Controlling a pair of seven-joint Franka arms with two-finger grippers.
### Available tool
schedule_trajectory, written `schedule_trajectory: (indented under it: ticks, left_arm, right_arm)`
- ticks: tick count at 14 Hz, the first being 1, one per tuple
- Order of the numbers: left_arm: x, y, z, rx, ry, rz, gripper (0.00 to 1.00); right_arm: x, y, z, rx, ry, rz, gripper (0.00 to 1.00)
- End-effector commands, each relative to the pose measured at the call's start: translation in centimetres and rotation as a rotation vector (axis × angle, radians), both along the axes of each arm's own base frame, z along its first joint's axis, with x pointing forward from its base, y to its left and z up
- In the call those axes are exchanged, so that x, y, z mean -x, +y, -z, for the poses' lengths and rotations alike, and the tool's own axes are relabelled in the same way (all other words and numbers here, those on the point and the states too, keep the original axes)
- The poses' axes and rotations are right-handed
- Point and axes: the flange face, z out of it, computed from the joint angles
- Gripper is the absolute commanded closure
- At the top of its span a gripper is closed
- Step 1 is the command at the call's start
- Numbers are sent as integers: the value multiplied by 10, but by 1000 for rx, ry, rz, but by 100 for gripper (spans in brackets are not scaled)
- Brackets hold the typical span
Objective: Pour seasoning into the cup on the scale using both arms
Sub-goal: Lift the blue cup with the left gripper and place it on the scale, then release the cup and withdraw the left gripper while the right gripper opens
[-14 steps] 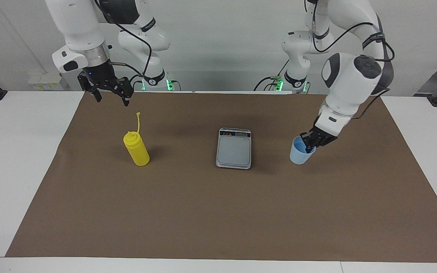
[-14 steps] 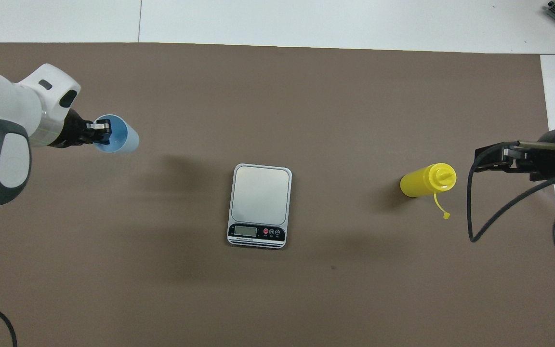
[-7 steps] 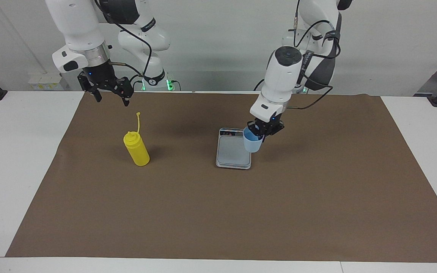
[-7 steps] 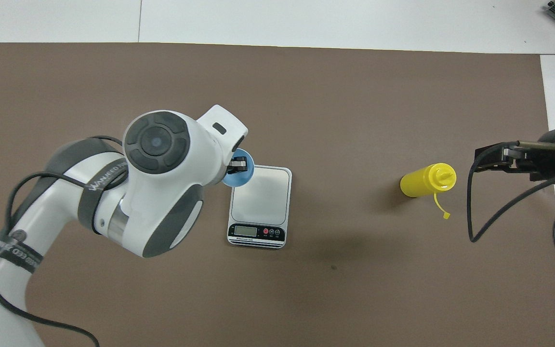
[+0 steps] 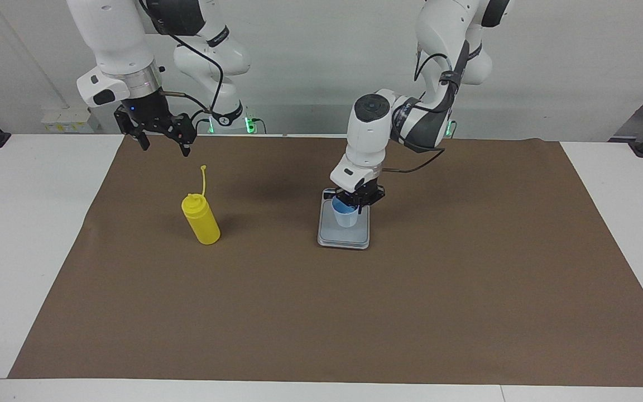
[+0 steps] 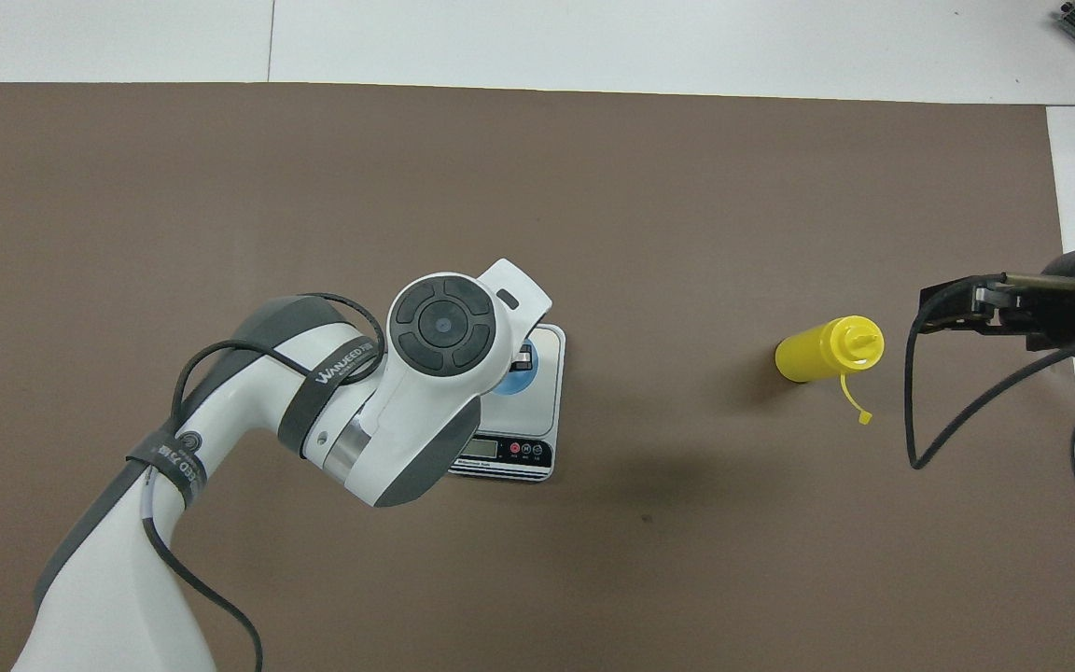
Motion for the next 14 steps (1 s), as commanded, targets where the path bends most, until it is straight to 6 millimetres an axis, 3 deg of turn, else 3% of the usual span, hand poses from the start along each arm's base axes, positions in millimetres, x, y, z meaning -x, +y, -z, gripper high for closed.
schedule_trajectory:
  ticks: [1,3,4,5,6,7,9,12,14]
  left_arm:
    - [2,5,4,-7,-33,-12,100]
    - [2,7,8,-2,-37,-12,100]
    - [4,8,15,3,-42,-10,95]
    - [7,8,18,3,-42,-6,56]
    - [8,9,19,1,-39,-7,23]
    - [6,8,16,1,-40,-8,0]
    - [-5,16,0,8,-58,-22,0]
    - [-36,54,-51,3,-75,-71,0]
    - [-51,88,-80,-7,-85,-51,0]
  right_arm:
    - [2,-3,-2,0,8,-15,0]
    - [4,-4,-1,1,14,-12,0]
    - [3,-4,0,1,15,-12,0]
    - [3,-4,-1,1,14,-14,0]
    - [4,-4,-1,1,14,-12,0]
    - [3,-4,0,0,12,-2,0]
    - [2,-4,-1,0,4,15,0]
    - [-1,-11,-1,-44,-12,68,0]
    - [-5,-25,-2,-105,-36,246,0]
